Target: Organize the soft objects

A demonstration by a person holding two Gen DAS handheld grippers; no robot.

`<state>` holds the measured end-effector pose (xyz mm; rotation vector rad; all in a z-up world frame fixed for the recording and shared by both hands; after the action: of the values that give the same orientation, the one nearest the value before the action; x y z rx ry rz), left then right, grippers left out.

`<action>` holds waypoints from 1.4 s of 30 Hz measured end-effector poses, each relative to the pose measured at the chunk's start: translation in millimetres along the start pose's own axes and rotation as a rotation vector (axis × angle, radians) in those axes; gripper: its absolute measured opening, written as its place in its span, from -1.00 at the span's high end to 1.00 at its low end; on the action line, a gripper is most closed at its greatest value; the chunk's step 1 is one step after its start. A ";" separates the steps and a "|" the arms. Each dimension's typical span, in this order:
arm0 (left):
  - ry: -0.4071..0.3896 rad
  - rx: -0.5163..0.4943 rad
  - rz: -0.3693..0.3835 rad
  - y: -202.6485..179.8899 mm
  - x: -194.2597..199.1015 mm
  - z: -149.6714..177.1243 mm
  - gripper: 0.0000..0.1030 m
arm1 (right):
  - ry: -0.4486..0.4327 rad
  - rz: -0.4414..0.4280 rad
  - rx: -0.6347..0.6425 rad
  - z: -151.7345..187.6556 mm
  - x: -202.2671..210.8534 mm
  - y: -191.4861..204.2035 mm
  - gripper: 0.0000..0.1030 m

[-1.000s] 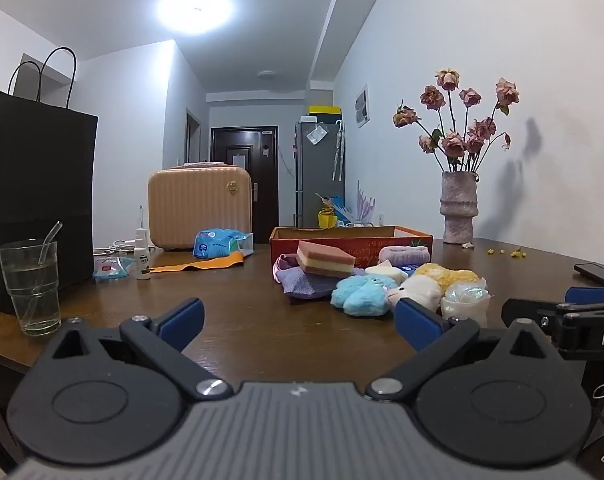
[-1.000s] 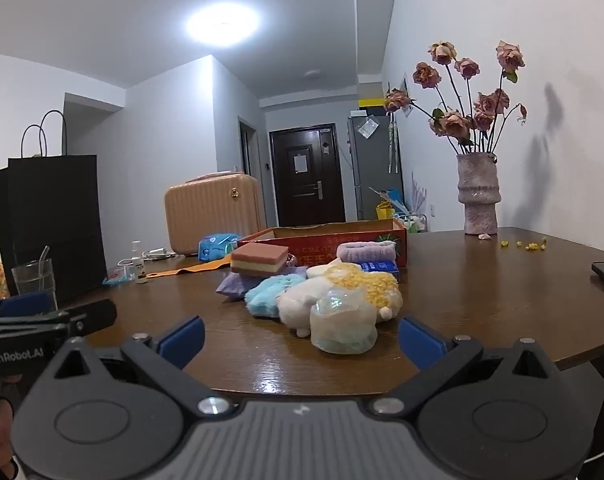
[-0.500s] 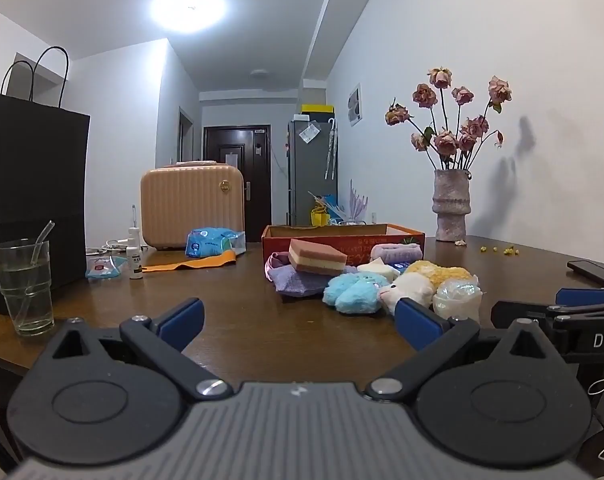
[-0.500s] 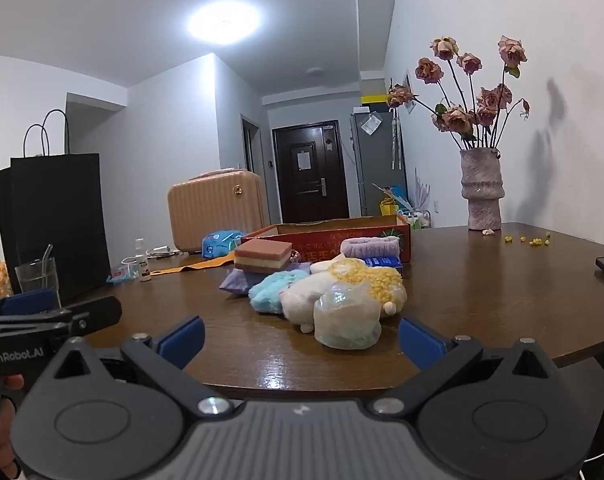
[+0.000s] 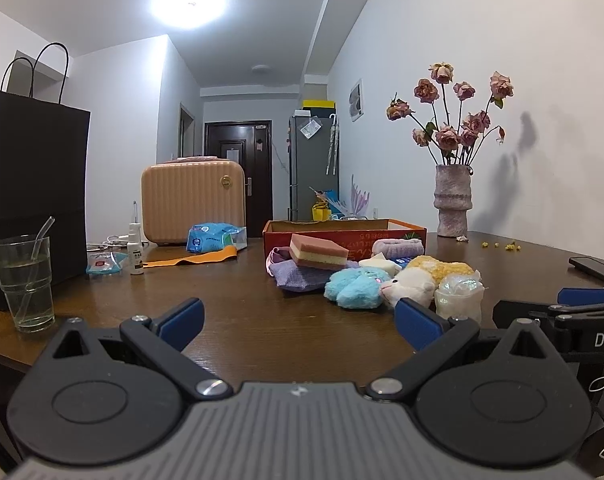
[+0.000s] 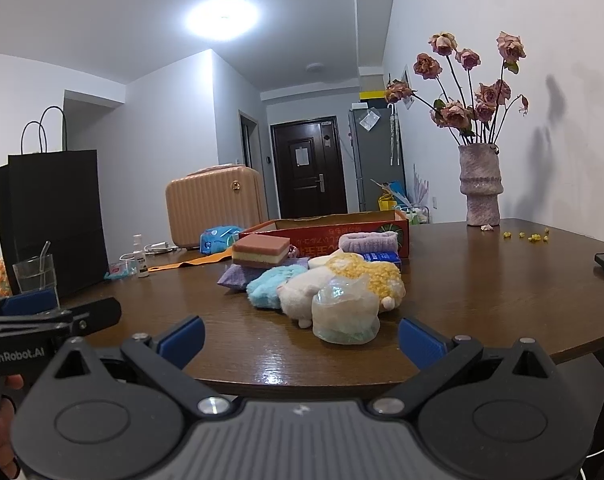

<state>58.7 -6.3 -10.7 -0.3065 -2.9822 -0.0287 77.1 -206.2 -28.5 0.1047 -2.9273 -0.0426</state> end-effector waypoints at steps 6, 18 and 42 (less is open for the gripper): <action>-0.005 -0.008 0.002 -0.8 0.9 0.3 -1.00 | -0.005 -0.004 0.004 -2.1 0.5 0.7 -1.00; -0.014 -0.005 -0.001 -0.7 2.3 -3.3 -1.00 | -0.020 0.004 0.010 -4.7 3.5 -0.7 -1.00; 0.008 0.022 0.017 3.9 -26.8 -5.6 -1.00 | -0.016 0.031 -0.025 -6.6 -12.4 -13.1 -1.00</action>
<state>86.2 -8.0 -9.0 -0.3289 -2.9691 0.0053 91.5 -218.5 -25.1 0.0556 -2.9423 -0.0756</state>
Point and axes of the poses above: each gripper's, at about its wrist camera, not at the fingertips, and x roughly against the way its jaws point, y to its left, z to its underside, the point moved 6 cm from there along -x, roughly the way its jaws point, and after that the axes turned 10 degrees about z, right-handed, at the moved point
